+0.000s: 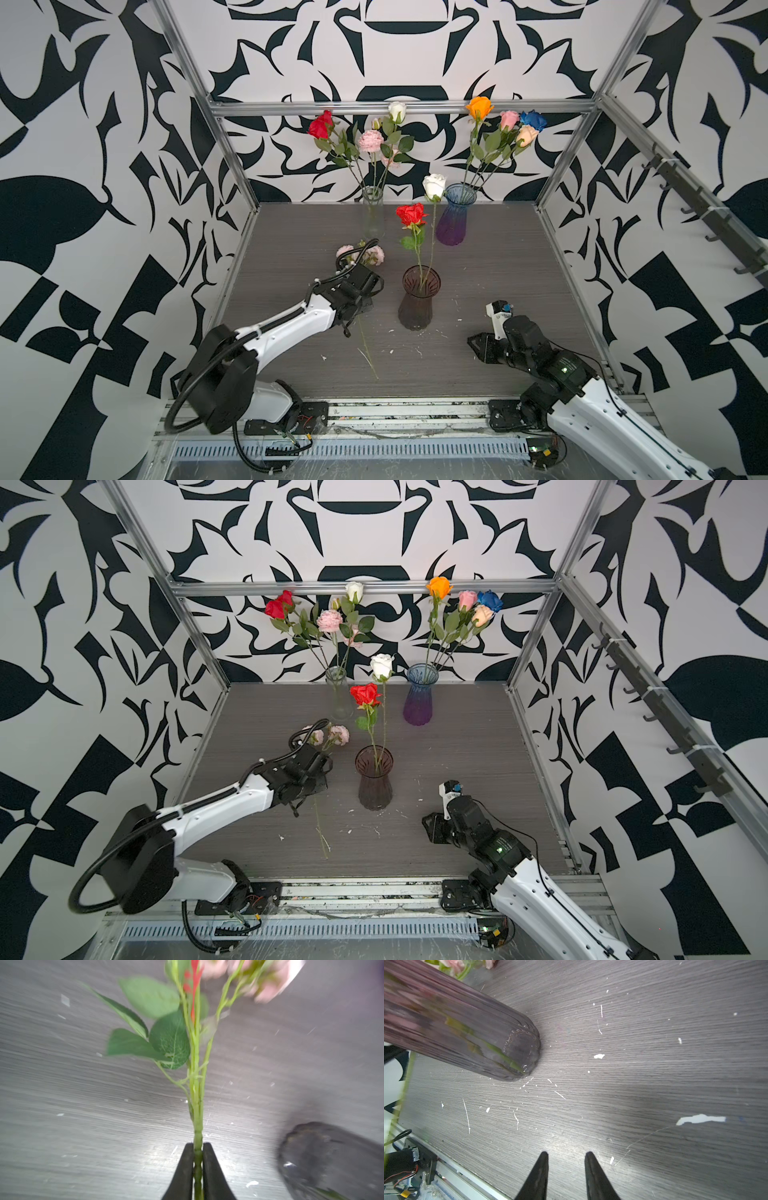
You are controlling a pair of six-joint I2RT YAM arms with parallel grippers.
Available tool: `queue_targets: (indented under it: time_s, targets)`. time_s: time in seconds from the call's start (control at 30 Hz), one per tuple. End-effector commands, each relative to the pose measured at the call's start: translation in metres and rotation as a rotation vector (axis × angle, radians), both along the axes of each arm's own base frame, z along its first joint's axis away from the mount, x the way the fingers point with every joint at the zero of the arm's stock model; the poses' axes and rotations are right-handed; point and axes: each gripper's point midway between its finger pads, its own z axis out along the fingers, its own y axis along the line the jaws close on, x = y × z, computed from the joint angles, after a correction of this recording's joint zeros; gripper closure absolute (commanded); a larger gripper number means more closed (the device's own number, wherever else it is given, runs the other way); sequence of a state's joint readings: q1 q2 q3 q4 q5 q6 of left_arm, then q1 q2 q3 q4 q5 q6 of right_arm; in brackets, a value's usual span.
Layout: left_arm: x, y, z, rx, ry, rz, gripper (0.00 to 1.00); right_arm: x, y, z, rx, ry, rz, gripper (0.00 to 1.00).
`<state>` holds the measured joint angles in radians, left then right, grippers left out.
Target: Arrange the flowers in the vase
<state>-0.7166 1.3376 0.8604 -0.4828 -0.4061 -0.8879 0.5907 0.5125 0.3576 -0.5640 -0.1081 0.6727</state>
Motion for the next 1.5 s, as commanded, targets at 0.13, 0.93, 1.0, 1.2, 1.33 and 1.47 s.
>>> queue_targets:
  time_s: [0.13, 0.93, 1.0, 1.2, 1.33, 1.47]
  targets:
    - [0.005, 0.03, 0.052, -0.058, -0.176, 0.119, 0.86, 0.004, 0.002, 0.005, 0.0, -0.036, 0.008, 0.67]
    - [-0.015, 0.017, -0.02, -0.09, 0.063, 0.057, 0.0, 0.004, 0.002, 0.005, 0.0, -0.035, 0.01, 0.67]
    - [-0.017, 0.018, -0.04, -0.064, 0.133, 0.06, 0.01, 0.004, 0.002, 0.004, 0.0, -0.035, 0.011, 0.67]
    - [-0.02, 0.014, -0.06, -0.051, 0.194, 0.036, 0.01, 0.004, 0.002, 0.005, -0.001, -0.036, 0.01, 0.67]
    - [-0.023, 0.014, -0.071, -0.029, 0.219, 0.012, 0.0, 0.003, 0.002, 0.005, 0.0, -0.036, 0.01, 0.67]
    - [-0.026, 0.016, -0.079, -0.011, 0.24, 0.01, 0.23, 0.004, 0.002, 0.005, 0.001, -0.037, 0.011, 0.67]
